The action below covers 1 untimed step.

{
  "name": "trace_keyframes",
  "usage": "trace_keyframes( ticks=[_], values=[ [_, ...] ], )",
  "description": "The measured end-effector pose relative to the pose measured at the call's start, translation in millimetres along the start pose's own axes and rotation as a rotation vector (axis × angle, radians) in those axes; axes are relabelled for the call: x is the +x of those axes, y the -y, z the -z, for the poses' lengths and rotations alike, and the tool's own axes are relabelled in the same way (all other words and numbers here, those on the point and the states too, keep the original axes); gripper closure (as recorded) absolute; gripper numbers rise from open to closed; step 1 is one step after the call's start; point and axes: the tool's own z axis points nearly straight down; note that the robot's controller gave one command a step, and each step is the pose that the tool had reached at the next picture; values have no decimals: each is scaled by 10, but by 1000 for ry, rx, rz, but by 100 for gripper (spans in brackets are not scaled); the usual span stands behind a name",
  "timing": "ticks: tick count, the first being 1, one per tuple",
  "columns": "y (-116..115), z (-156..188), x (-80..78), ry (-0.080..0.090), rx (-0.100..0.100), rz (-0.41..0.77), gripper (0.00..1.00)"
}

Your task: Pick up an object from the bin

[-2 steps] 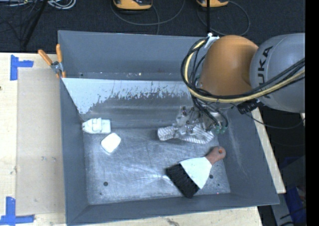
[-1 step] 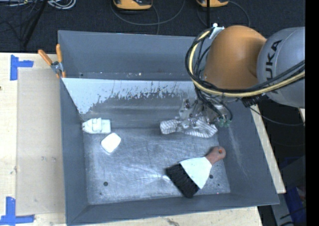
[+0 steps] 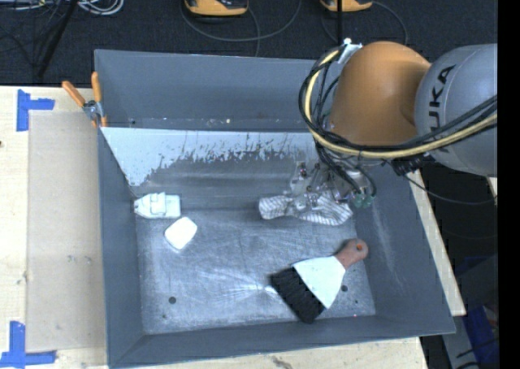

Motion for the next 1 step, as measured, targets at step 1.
trace_keyframes(
  ticks=[1],
  values=[
    [-97, 424, -115, -7, 0, 95, 100]
  ],
)
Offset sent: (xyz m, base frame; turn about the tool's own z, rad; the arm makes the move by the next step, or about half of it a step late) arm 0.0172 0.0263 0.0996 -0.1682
